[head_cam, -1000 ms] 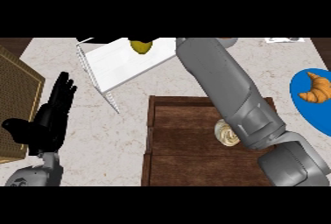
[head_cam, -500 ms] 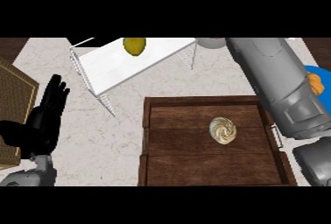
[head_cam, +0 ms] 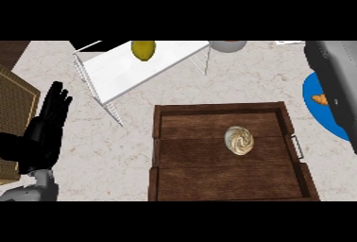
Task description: Pick the lemon from the tray and place it in the tiered shelf
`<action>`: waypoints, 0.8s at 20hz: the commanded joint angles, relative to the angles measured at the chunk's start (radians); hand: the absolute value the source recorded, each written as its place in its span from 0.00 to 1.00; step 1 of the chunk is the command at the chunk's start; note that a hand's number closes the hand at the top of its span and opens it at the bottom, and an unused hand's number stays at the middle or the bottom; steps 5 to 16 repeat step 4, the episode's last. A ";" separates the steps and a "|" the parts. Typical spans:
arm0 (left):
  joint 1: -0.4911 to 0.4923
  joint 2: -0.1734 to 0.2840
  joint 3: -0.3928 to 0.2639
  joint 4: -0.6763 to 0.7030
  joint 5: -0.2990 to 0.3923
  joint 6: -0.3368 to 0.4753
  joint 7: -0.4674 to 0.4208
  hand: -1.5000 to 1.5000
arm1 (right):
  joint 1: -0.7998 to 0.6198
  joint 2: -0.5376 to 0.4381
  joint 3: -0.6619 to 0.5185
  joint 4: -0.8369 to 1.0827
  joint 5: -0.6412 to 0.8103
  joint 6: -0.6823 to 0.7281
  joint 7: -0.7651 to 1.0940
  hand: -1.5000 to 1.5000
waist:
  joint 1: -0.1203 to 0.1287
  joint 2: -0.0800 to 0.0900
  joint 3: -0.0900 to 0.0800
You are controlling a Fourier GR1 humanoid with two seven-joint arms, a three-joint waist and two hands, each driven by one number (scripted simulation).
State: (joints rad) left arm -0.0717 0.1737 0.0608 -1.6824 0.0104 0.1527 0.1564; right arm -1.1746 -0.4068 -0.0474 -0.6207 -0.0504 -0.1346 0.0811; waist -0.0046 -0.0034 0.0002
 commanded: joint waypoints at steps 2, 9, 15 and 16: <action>0.042 -0.010 -0.012 -0.037 0.003 -0.026 -0.016 0.50 | 0.077 -0.028 -0.019 -0.102 -0.013 0.059 0.019 0.00 | 0.009 0.002 0.000; 0.016 0.028 0.031 -0.053 0.032 -0.041 0.050 0.50 | 0.139 -0.078 -0.038 -0.146 -0.036 0.120 0.007 0.00 | 0.005 0.001 0.000; 0.016 0.028 0.031 -0.053 0.032 -0.041 0.050 0.50 | 0.139 -0.078 -0.038 -0.146 -0.036 0.120 0.007 0.00 | 0.005 0.001 0.000; 0.016 0.028 0.031 -0.053 0.032 -0.041 0.050 0.50 | 0.139 -0.078 -0.038 -0.146 -0.036 0.120 0.007 0.00 | 0.005 0.001 0.000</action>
